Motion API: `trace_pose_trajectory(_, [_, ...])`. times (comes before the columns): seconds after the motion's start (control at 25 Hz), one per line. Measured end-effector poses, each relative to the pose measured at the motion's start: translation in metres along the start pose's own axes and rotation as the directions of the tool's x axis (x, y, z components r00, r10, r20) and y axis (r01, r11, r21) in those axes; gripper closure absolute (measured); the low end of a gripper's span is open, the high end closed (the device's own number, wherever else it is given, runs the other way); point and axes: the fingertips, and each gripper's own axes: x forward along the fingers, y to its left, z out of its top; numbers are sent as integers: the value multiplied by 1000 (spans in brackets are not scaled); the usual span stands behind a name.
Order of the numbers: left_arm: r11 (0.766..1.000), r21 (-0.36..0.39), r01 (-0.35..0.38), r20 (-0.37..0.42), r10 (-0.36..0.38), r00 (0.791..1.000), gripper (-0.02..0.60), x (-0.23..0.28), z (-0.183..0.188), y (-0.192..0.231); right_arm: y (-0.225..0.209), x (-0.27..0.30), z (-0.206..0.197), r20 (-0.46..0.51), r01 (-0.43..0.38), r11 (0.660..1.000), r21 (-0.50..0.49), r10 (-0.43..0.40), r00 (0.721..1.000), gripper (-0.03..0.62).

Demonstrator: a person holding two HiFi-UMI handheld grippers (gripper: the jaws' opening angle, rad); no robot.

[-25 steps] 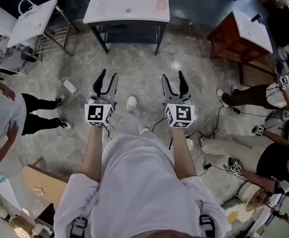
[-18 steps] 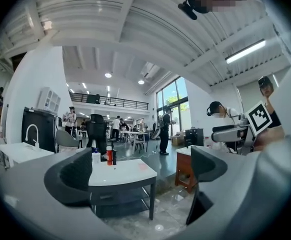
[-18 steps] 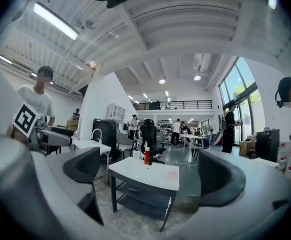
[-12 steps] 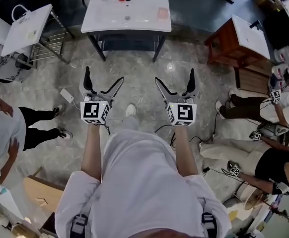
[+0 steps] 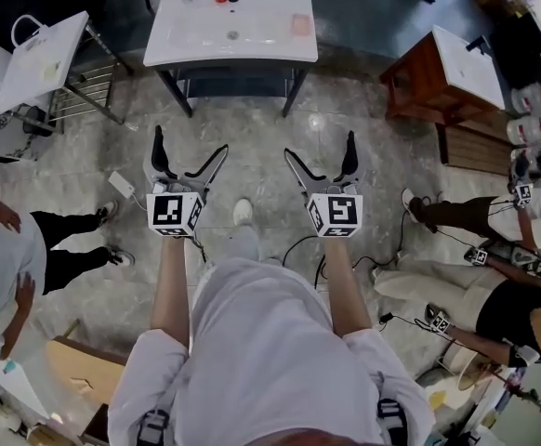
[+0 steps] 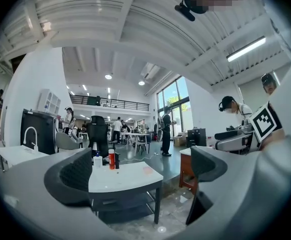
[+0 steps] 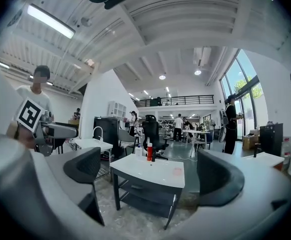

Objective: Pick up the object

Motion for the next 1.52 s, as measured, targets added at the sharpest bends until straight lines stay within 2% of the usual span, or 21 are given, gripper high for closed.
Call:
trace_pose_trajectory(0.2, [999,-17,30,10,-30,1000,-11,62,-1,30,-18,56,2,-20,24,999,-22,-25,999,23])
trace_pose_trajectory(0.52, [997,-22,73,15,-72,997,-11,161,6,64,-61,142,6,-44,74,997,-2,-74,996,59])
trace_pose_trajectory(1.0, [999,31,26,-14,-26,1000,-11,336,4,94,-176,320,-13,-54,52,998,29,-50,997,92])
trace_pose_trajectory(1.28, [1000,7,18,-60,-18,998,-11,413,-13,96,-227,404,-57,-156,27,999,21,-23,988,113])
trace_pose_trajectory(1.44, [1000,-18,17,-88,-19,996,-11,428,-26,107,-236,440,-102,-259,29,998,49,-15,966,126])
trace_pose_trajectory(1.52, [999,-32,19,-97,-22,995,-11,433,-32,115,-241,461,-130,-322,47,997,64,-24,946,126])
